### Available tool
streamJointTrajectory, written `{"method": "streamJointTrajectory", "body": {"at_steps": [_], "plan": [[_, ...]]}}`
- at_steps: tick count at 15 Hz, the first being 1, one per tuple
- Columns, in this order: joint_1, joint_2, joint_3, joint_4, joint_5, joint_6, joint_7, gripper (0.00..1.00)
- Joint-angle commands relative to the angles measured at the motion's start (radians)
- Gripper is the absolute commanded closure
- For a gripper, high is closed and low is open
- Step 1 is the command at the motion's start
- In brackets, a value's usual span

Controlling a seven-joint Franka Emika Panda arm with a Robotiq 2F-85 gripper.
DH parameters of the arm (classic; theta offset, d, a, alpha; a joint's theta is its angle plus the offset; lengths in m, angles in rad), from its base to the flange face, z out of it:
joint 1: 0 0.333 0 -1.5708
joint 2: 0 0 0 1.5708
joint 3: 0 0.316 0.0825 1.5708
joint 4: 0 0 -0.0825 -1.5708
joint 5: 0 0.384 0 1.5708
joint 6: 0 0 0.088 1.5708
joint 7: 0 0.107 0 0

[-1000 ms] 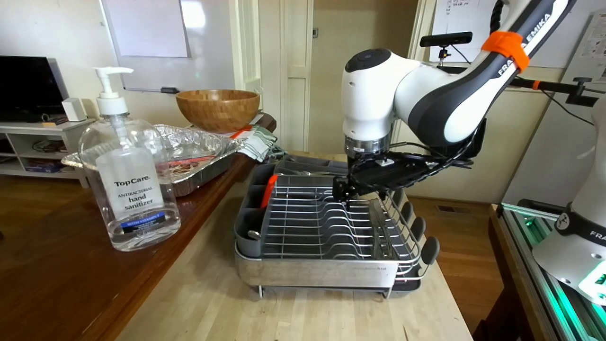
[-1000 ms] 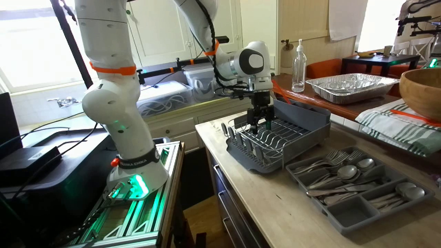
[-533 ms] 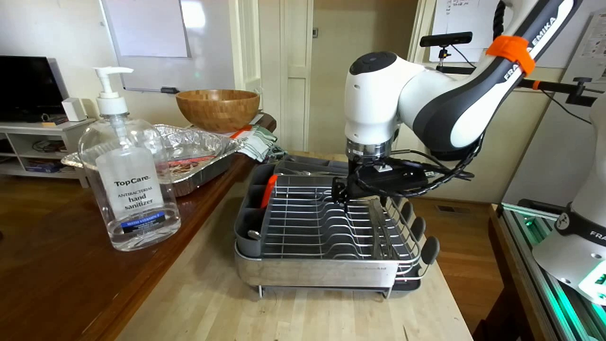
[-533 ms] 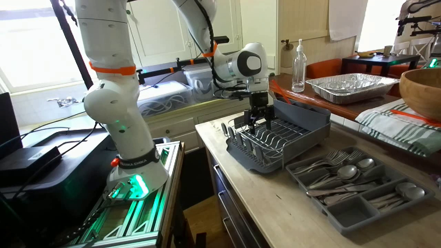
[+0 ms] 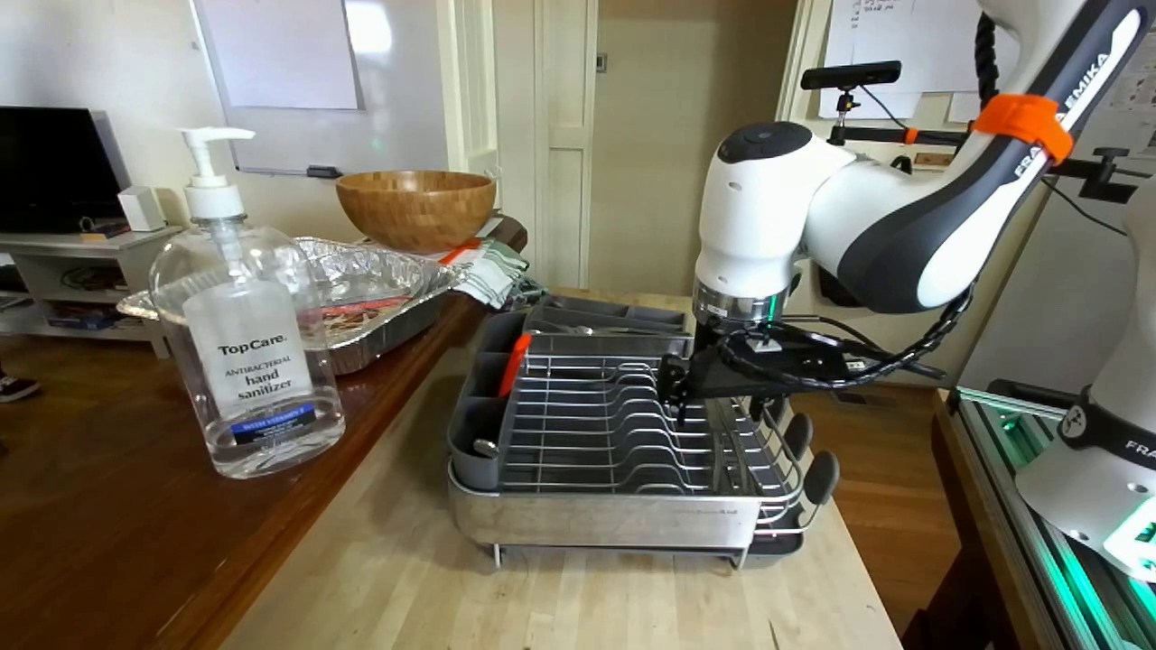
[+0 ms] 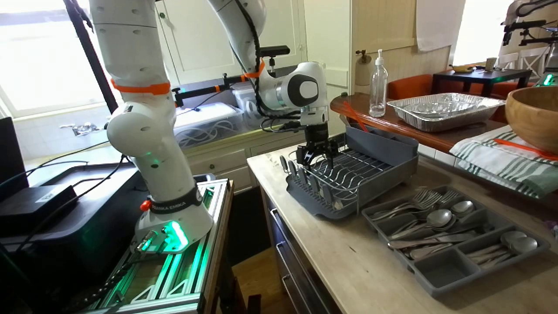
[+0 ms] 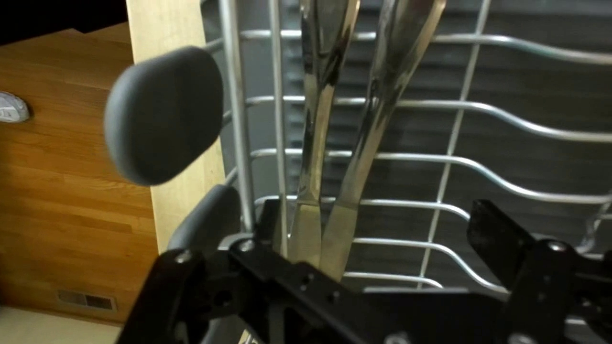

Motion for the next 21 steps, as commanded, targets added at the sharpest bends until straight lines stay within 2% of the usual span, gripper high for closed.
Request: {"method": "streamJointTrajectory", "body": {"at_steps": [1, 6, 10, 13, 18, 21], "plan": [[-0.002, -0.025, -0.014, -0.073, 0.018, 0.078, 0.019, 0.0], [-0.005, 0.01, -0.037, -0.056, -0.007, 0.135, 0.034, 0.0], [-0.017, 0.043, -0.046, 0.004, 0.039, 0.111, -0.05, 0.0], [-0.028, 0.086, -0.035, 0.053, 0.156, 0.094, -0.163, 0.0], [-0.052, 0.18, 0.022, 0.135, 0.454, 0.05, -0.469, 0.0], [-0.045, 0.202, -0.005, 0.181, 0.515, -0.026, -0.526, 0.0]]}}
